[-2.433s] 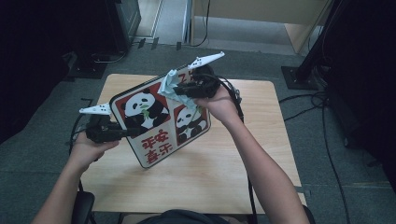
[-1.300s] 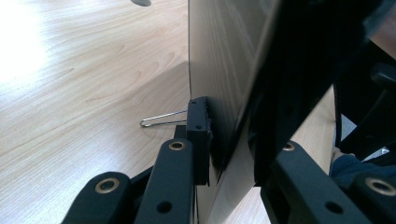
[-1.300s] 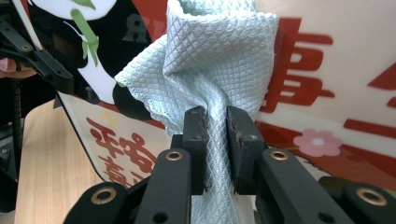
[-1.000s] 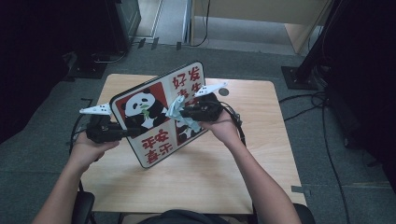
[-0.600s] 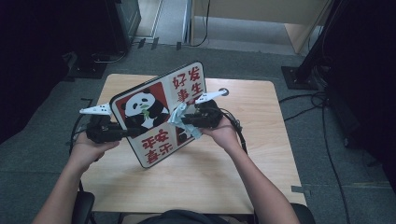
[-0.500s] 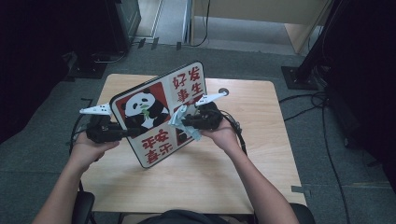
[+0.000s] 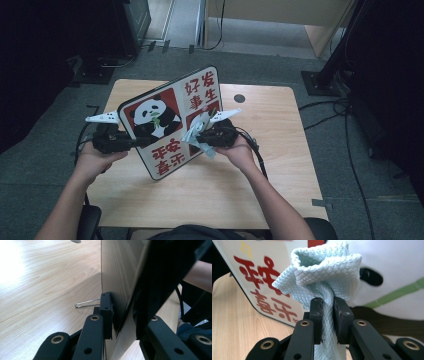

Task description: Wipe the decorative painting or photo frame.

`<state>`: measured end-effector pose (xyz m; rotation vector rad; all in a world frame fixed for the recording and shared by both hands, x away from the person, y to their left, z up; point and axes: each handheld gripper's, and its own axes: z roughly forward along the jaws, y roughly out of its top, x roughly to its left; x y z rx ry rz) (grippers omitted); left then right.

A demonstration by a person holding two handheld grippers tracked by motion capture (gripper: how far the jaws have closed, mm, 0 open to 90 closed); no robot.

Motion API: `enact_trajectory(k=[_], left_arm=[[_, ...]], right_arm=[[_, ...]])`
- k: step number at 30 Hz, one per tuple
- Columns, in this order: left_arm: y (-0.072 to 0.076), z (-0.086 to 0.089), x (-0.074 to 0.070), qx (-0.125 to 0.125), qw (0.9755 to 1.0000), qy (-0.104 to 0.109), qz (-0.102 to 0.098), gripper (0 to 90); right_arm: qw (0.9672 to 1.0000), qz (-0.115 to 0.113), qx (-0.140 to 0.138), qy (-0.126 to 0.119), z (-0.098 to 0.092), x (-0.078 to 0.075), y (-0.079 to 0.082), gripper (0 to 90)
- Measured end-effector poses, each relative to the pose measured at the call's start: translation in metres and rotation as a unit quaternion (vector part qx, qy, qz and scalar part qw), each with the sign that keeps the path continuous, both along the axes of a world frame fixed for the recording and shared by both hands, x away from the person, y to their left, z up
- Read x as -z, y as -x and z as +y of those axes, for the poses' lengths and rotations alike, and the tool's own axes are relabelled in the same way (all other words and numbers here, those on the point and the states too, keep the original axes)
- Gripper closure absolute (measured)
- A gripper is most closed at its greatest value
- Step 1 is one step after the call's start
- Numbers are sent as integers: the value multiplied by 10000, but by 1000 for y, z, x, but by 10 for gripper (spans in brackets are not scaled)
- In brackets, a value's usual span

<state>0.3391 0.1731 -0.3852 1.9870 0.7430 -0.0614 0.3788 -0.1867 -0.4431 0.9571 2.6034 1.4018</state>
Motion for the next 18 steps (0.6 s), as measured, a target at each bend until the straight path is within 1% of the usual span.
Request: enact_trajectory(k=[2,6,7,9,12,18], left_arm=[[0,0,0,-1,10000,-2,1,785],[0,0,0,2,10000,-5,-3,785],[0,0,0,2,10000,0,1,785],[0,0,0,2,10000,1,2,784],[0,0,0,8,10000,-1,0,785],[0,0,0,8,10000,-5,1,783]], right_arm=[[9999,122,6,14,-1,6,0,790],[9998,169,56,39,-1,14,3,791],[9997,232,77,47,-2,16,4,791],[9995,288,82,90,-2,19,4,791],[9994,302,82,115,-3,24,5,791],[9988,431,147,190,-5,36,8,791]])
